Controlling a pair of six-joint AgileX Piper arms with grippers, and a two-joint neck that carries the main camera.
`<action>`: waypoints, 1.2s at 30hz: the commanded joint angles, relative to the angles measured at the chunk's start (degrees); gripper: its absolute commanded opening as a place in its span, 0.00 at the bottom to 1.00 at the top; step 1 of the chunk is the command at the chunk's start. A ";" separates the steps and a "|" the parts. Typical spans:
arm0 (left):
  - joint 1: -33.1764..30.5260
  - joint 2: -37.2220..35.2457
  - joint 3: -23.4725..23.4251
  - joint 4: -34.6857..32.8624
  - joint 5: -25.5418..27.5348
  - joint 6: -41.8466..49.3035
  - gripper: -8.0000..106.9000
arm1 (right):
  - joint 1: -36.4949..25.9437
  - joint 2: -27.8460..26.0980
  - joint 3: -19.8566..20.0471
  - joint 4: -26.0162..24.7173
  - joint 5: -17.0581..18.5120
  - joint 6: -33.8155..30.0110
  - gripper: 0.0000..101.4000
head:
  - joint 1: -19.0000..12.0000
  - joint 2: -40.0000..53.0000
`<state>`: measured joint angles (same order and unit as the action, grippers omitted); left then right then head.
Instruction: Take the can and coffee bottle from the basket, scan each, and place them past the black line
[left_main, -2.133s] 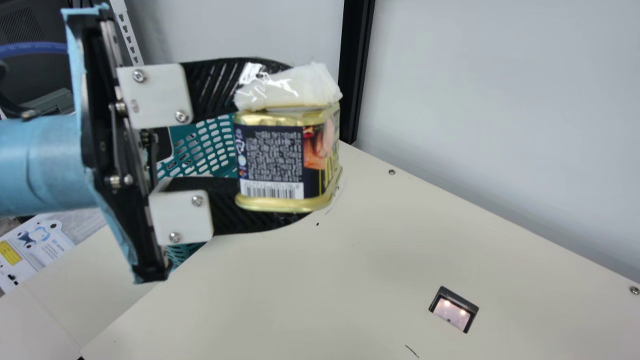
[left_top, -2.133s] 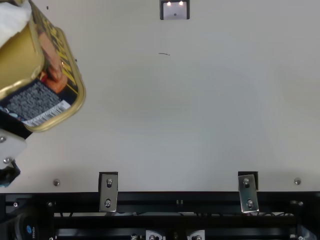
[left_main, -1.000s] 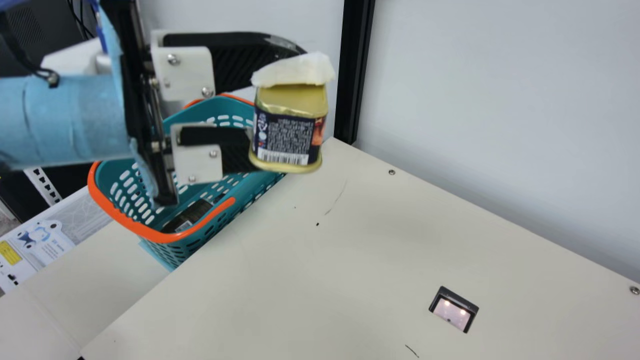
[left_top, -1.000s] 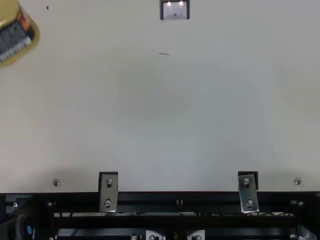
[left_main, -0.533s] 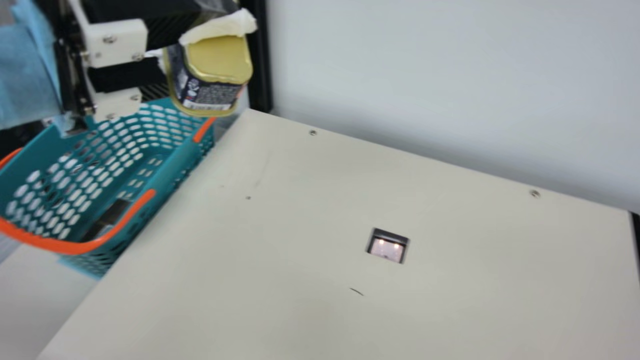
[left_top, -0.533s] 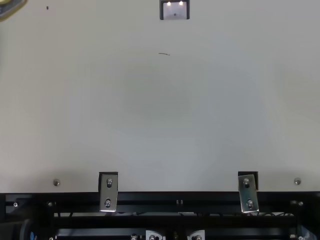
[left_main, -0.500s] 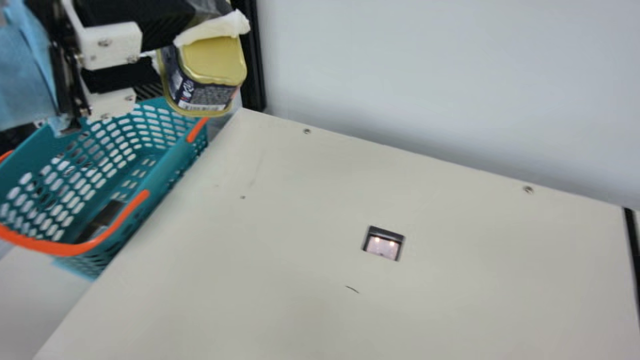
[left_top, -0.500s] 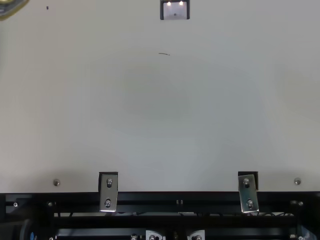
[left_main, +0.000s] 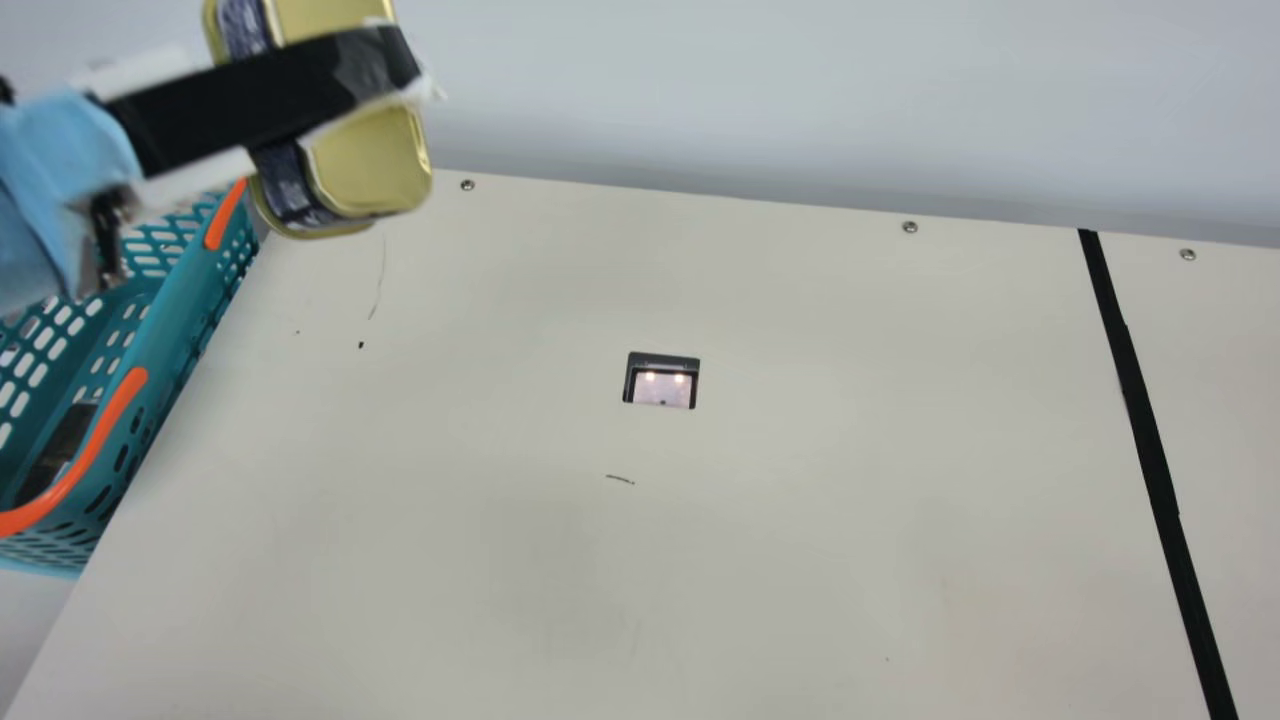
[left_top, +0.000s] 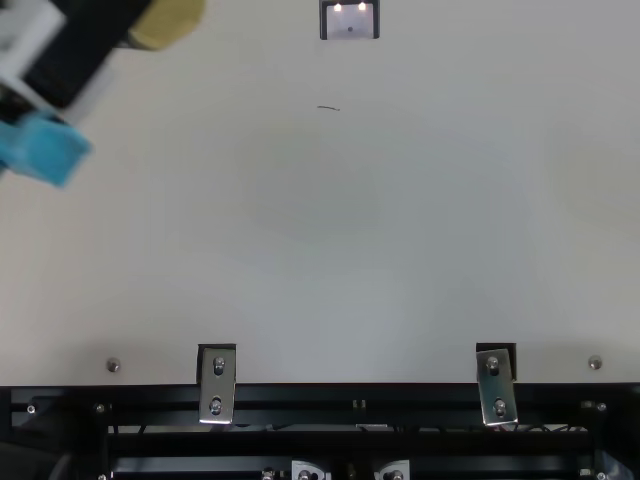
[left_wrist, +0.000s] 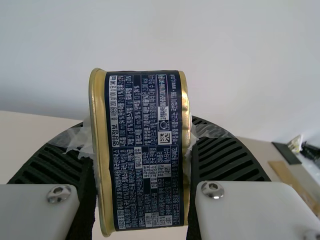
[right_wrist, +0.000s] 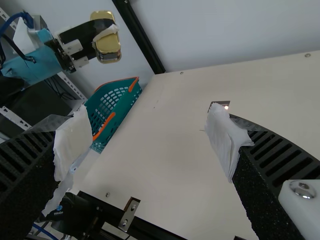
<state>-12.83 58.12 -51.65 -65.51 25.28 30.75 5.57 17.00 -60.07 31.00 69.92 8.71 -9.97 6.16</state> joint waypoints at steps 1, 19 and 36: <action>-2.19 0.25 1.13 -0.94 -0.99 5.26 0.16 | 0.00 0.00 0.00 0.00 0.00 0.00 1.00 | -0.87 -0.49; -5.67 1.86 2.80 1.73 -4.67 7.14 0.16 | 0.00 0.00 0.00 -0.01 0.00 0.00 1.00 | -0.87 -0.49; -24.73 12.94 3.82 10.93 -29.16 8.48 0.16 | 0.00 0.00 0.00 -0.04 0.00 0.00 1.00 | -0.87 -0.49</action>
<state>-35.22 70.23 -47.80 -56.38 -0.68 40.37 5.57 17.00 -60.07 30.96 69.92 8.71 -9.97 6.45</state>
